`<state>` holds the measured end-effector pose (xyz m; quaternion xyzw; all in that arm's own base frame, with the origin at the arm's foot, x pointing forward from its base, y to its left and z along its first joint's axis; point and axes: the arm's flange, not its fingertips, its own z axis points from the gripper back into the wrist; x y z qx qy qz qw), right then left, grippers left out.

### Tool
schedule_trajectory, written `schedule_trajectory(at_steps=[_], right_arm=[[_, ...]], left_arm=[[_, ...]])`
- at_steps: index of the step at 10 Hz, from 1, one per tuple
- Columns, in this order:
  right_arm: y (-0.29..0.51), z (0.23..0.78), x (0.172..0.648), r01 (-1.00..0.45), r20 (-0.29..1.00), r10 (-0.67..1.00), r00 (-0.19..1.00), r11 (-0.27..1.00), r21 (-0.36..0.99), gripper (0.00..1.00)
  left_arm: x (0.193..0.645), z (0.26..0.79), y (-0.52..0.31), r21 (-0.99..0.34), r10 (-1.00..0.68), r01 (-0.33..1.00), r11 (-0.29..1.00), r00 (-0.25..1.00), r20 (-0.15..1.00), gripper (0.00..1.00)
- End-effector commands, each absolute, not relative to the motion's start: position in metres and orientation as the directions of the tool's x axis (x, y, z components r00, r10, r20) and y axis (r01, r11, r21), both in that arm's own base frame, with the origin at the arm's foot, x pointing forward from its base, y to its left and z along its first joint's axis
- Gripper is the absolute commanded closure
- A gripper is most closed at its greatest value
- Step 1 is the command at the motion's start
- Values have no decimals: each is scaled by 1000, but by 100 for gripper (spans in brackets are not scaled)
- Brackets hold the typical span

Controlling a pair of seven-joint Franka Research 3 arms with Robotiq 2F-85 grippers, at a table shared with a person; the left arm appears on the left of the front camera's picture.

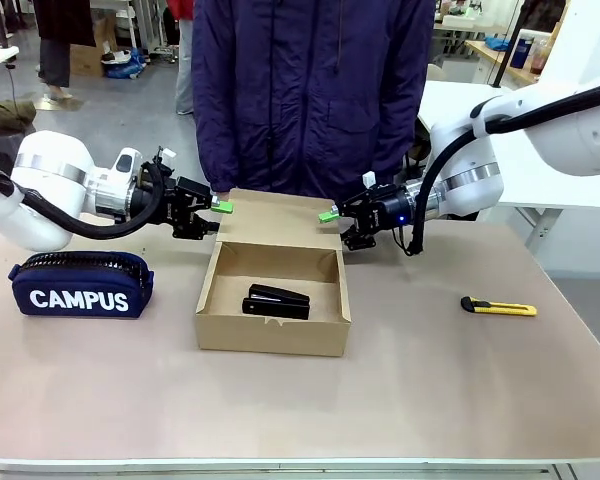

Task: Pack the item into the box.
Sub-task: Close the Mailer Box.

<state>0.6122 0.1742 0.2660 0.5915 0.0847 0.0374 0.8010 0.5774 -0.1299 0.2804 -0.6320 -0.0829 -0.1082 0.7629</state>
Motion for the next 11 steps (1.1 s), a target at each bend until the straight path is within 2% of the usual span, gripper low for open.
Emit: schedule_trajectory(at_steps=[1,2,5,7,11], right_arm=[[178,273,613,47,-86,120,989,300,953,59],[178,274,611,32,-72,124,990,294,955,76],[177,278,605,-25,-16,141,990,280,960,76],[176,288,595,-175,143,135,980,263,949,76],[170,304,582,-393,371,138,918,207,896,76]], left_arm=[[581,278,-128,-949,-68,268,168,963,260,58],[581,277,-128,-948,-75,271,168,962,262,66],[580,277,-129,-943,-97,283,173,958,270,66],[568,289,-127,-919,-90,357,166,934,346,66],[538,314,-126,-846,-122,518,123,854,506,66]])
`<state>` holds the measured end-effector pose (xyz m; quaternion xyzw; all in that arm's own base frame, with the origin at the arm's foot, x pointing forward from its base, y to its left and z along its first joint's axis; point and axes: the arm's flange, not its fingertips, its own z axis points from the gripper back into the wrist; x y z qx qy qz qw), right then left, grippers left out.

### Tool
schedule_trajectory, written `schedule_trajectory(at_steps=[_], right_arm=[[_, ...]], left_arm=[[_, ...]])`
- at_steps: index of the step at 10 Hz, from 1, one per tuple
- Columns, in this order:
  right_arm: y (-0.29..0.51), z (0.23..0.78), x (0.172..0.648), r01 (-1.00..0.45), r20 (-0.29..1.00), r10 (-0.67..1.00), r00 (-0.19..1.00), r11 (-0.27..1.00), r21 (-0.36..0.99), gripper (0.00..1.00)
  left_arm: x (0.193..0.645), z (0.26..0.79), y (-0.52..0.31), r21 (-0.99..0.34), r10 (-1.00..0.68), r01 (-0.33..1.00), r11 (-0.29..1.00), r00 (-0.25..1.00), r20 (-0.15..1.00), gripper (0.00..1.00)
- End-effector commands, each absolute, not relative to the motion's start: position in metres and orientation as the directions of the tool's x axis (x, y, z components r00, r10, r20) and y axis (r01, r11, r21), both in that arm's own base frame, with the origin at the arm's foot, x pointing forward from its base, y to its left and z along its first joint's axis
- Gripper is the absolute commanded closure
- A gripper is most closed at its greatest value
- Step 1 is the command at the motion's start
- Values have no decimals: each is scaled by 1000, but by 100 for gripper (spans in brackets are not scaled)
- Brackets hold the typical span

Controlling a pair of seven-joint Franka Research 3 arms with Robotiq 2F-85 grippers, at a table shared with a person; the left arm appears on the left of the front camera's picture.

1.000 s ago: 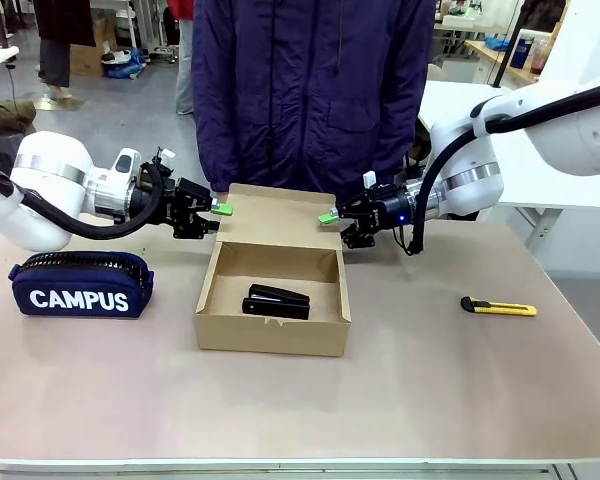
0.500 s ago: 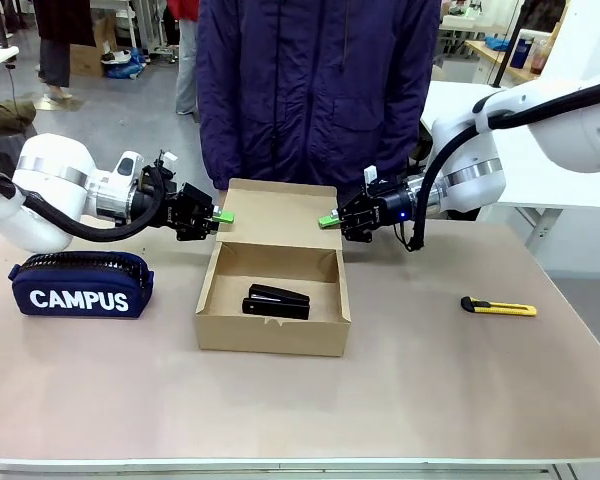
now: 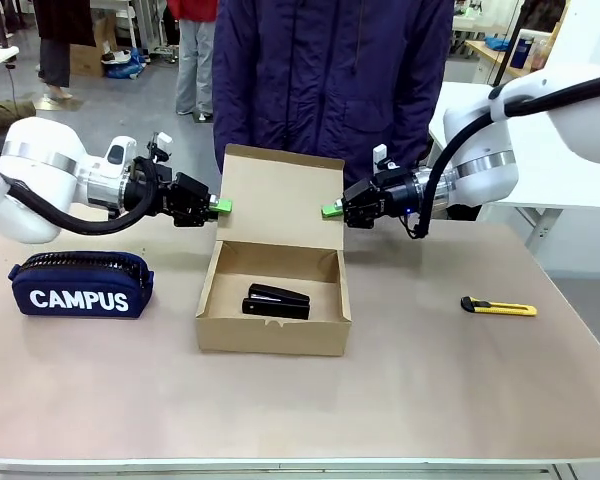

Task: Pack the item into the box.
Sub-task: Close the Mailer Box.

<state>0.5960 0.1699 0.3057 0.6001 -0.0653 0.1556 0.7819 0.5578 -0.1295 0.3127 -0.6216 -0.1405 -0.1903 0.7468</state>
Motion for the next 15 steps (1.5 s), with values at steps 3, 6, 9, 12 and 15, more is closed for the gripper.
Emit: schedule_trajectory(at_steps=[3,6,9,12,15], right_arm=[[168,307,572,-591,575,140,806,150,793,76],[164,305,556,-781,764,171,622,78,619,76],[159,310,536,-880,871,146,468,-8,474,76],[159,313,525,-901,893,135,430,0,434,76],[161,313,531,-888,875,170,453,-9,461,76]], left_arm=[[520,320,-128,-720,-111,675,162,737,666,66],[512,323,-134,-647,-62,718,257,680,730,66],[498,326,-132,-615,-90,752,237,648,756,66],[478,331,-134,-585,-173,797,151,604,778,66],[484,331,-138,-602,-158,778,180,627,763,66]])
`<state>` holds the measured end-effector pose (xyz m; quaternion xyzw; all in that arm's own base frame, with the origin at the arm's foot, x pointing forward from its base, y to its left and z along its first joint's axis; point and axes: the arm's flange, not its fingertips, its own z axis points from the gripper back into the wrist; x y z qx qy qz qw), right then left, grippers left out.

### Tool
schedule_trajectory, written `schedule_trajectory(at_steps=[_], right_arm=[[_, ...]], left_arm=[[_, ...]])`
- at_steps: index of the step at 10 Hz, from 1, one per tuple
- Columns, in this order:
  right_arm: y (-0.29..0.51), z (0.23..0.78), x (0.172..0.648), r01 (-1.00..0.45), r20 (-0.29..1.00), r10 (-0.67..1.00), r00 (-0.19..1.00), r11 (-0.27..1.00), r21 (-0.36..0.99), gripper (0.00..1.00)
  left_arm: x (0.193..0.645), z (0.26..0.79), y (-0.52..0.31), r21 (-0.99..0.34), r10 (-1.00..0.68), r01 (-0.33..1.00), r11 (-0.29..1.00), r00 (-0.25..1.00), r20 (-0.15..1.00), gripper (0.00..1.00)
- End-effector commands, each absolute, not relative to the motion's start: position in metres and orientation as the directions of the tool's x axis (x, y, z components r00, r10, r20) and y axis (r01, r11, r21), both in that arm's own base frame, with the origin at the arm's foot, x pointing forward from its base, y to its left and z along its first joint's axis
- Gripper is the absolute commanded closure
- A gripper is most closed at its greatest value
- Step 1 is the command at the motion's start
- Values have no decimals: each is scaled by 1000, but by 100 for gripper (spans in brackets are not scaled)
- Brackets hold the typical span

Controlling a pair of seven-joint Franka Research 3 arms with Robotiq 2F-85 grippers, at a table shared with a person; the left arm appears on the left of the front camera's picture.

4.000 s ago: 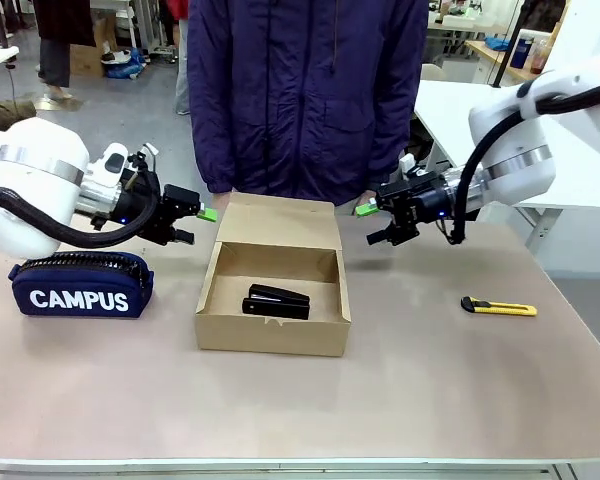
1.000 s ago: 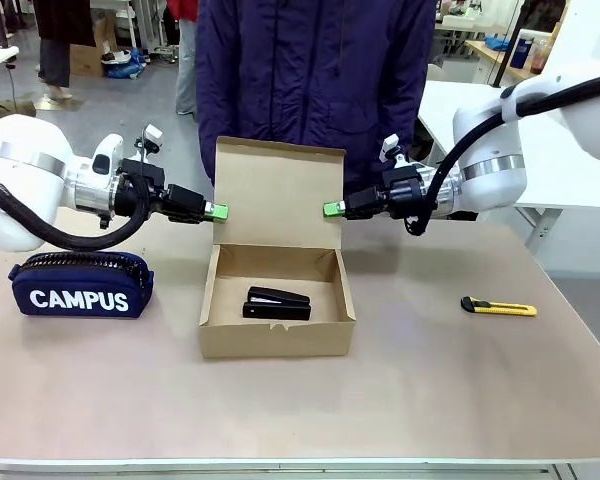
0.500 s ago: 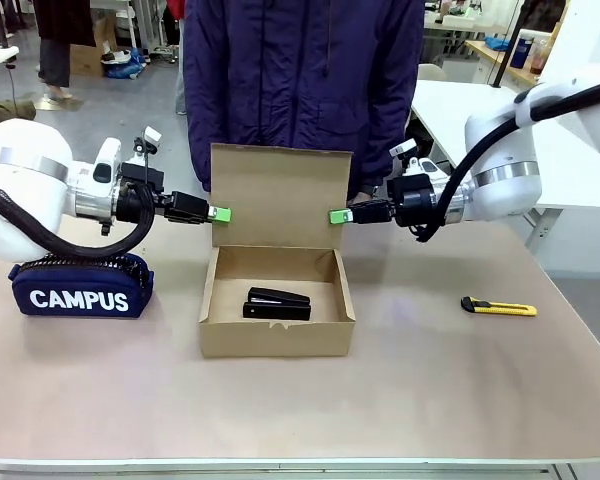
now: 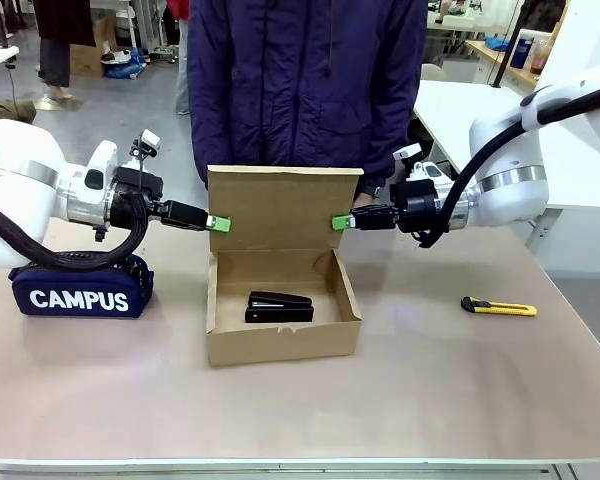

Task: Pack the item into the box.
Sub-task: Close the Mailer Box.

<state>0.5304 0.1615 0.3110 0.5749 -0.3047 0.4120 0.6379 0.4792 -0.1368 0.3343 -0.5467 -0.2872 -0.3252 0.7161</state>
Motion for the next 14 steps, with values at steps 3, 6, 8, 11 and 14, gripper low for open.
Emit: schedule_trajectory(at_steps=[3,6,8,11,14], right_arm=[[161,313,531,-888,875,170,453,-9,461,76],[161,312,531,-878,865,175,471,-1,478,76],[168,315,526,-924,912,162,376,-4,382,76],[167,323,510,-975,968,121,221,8,222,76],[169,336,487,-1000,1000,20,-8,13,-8,76]], left_arm=[[484,331,-138,-602,-158,778,180,627,763,66],[482,329,-137,-603,-155,775,190,630,761,66],[473,336,-138,-496,-180,855,151,517,837,66],[464,344,-137,-370,-161,923,106,383,909,66],[452,354,-137,-204,-84,979,15,204,975,66]])
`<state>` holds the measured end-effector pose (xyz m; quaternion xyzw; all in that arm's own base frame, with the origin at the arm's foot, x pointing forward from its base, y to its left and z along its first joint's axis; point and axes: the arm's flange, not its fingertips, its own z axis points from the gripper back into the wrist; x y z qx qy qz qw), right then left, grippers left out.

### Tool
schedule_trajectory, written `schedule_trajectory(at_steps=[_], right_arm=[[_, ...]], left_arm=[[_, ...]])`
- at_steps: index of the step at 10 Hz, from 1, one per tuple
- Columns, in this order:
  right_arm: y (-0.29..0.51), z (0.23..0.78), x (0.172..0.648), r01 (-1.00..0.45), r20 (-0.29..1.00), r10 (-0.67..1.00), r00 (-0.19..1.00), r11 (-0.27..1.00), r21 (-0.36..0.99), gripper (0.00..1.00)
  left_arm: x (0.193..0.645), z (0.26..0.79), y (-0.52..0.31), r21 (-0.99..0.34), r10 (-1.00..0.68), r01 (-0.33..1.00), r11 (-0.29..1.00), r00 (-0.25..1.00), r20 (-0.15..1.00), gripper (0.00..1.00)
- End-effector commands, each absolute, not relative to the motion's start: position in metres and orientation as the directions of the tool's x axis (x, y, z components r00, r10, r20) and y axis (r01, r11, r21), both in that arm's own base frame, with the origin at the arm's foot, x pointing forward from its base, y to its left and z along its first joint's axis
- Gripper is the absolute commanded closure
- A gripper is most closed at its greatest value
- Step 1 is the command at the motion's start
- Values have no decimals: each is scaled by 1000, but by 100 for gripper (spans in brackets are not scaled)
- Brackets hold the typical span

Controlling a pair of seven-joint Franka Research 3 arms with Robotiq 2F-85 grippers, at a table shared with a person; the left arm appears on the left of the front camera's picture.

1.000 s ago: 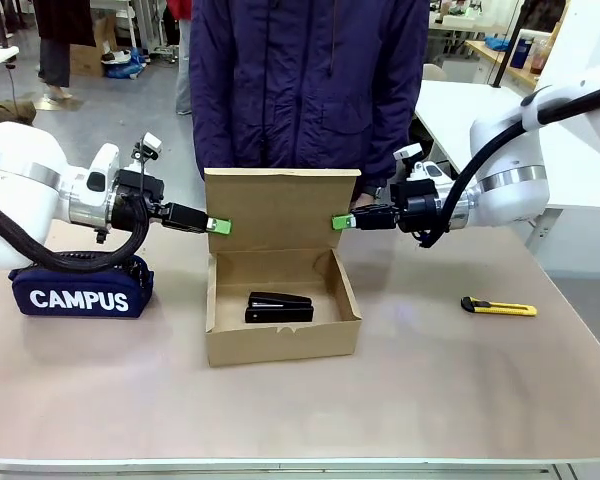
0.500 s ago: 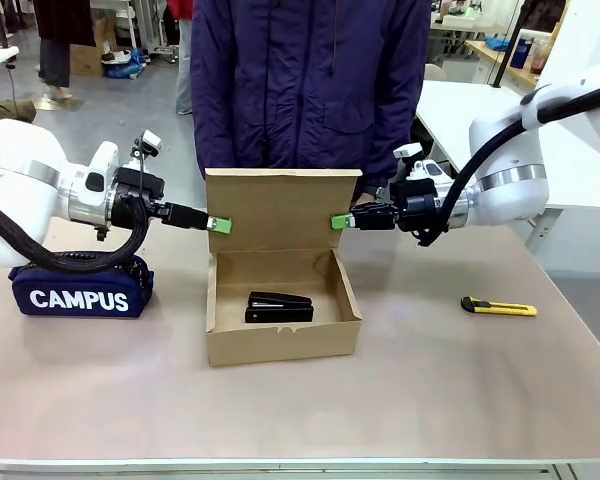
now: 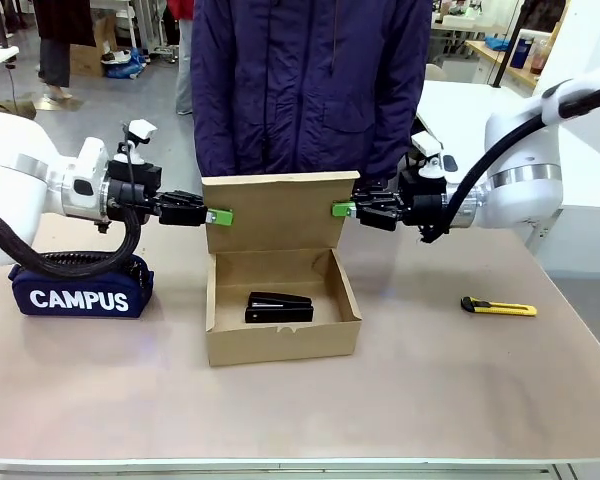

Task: Pack the item into the box.
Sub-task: Close the Mailer Box.

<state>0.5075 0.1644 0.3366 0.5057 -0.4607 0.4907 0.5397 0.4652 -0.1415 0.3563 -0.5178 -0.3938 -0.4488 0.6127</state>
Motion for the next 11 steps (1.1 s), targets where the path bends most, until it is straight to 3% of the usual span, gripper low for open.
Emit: schedule_trajectory(at_steps=[1,5,7,11], right_arm=[[172,339,480,-998,998,4,-59,2,-59,76],[169,347,459,-987,987,-12,-161,-30,-161,76],[167,348,443,-971,972,-21,-234,-45,-234,76],[164,338,433,-961,964,6,-266,-84,-265,76]], left_arm=[[446,357,-138,-160,-70,987,4,160,985,66],[414,370,-140,-7,-82,1000,-11,6,997,66],[412,365,-140,-12,-105,1000,-28,9,994,66],[411,357,-140,-13,-118,999,-53,6,993,66]])
